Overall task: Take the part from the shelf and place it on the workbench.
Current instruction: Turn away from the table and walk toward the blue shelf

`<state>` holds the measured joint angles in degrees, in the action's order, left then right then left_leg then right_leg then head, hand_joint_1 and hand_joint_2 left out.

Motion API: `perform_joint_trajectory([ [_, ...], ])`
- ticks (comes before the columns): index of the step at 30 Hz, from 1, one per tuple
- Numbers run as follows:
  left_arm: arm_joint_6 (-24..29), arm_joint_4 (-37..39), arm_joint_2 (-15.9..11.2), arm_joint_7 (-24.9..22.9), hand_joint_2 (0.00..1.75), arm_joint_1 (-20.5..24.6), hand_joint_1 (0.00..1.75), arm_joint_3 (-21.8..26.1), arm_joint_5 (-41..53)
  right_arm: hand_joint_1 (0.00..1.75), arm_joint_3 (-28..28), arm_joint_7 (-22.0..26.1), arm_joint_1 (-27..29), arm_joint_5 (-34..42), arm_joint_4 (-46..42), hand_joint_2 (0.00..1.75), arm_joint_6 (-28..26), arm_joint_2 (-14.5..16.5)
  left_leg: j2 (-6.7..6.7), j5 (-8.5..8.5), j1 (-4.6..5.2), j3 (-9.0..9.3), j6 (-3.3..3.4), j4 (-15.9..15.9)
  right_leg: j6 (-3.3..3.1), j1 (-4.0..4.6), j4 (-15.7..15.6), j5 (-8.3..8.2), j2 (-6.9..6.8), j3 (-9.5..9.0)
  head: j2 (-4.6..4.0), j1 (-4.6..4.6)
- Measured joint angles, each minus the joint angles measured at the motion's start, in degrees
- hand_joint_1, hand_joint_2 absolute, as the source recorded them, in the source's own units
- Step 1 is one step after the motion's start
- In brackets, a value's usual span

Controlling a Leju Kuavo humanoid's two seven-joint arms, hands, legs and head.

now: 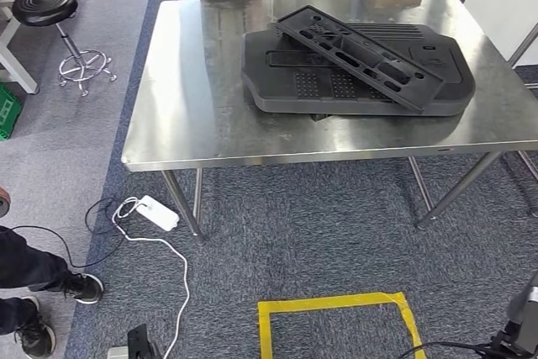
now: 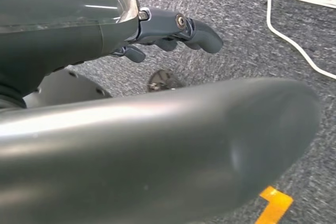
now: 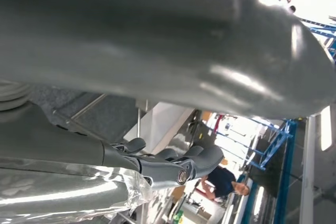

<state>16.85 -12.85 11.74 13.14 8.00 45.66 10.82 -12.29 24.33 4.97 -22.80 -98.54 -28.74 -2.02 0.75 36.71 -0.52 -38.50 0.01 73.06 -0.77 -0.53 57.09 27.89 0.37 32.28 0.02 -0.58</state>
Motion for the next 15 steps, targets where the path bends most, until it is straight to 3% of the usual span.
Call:
perform_joint_trajectory([
  [1,0.0,0.0,0.0,0.0,0.0,-0.06,0.0,0.0,0.0,0.0,-0.02,-0.01,0.04,0.0,0.04,0.0,0.01,0.03,-0.07,0.14,0.03,-0.41,0.1,1.47,-0.09,0.14,0.06,-0.13,0.31,0.19,0.0,0.01],
  [2,0.0,0.0,0.0,0.0,0.0,-0.09,0.0,0.0,0.0,0.0,-0.07,-0.04,0.06,0.03,0.07,0.0,0.01,0.05,-0.13,-0.83,0.05,0.31,0.28,0.6,-0.1,0.25,0.14,-0.21,0.66,0.3,0.0,0.01],
  [4,-0.01,0.0,-0.01,0.0,0.0,-0.07,0.0,0.0,0.0,0.0,-0.26,-0.17,0.06,0.15,0.1,0.0,0.03,0.1,-0.78,-4.5,0.12,4.18,0.84,-6.43,-0.03,0.34,0.38,-0.27,1.37,0.39,0.0,0.0],
  [6,-0.03,0.0,-0.04,0.0,0.0,0.01,0.0,-0.01,0.0,0.0,-0.62,-0.44,0.01,0.34,0.23,0.0,0.06,0.13,-1.86,-6.63,0.13,7.25,1.2,-12.75,0.33,0.46,0.78,-0.39,1.99,0.83,0.0,0.03],
  [8,-0.04,0.0,-0.07,-0.02,0.0,0.09,0.0,-0.01,-0.03,0.0,-1.18,-0.78,0.07,0.54,0.59,0.0,0.1,0.14,-2.26,-6.72,0.28,7.72,1.35,-14.48,1.05,0.44,0.94,-0.78,2.47,1.51,0.0,0.07],
  [10,-0.04,0.0,-0.02,-0.08,0.0,0.15,0.0,0.0,-0.03,0.0,-2.0,-1.13,0.18,0.81,1.17,0.0,0.14,0.13,-1.84,-7.05,0.21,7.57,1.83,-14.87,1.7,0.33,1.09,-0.8,2.59,1.9,0.0,0.09],
  [12,-0.07,0.0,0.04,-0.14,0.0,0.13,0.0,0.0,-0.01,0.0,-3.17,-1.34,-0.01,1.21,2.23,0.0,0.3,0.05,-1.17,-7.46,-0.05,7.54,2.36,-15.19,2.34,0.24,3.99,1.39,1.61,3.06,0.0,0.16],
  [15,-0.09,0.0,0.04,-0.25,0.0,-0.05,0.0,0.0,0.0,0.0,-5.12,-1.38,-0.23,1.91,4.96,0.0,0.79,0.01,-0.05,-7.56,0.01,7.46,2.53,-15.19,3.29,-0.16,14.31,6.51,0.34,7.18,0.0,0.22],
])
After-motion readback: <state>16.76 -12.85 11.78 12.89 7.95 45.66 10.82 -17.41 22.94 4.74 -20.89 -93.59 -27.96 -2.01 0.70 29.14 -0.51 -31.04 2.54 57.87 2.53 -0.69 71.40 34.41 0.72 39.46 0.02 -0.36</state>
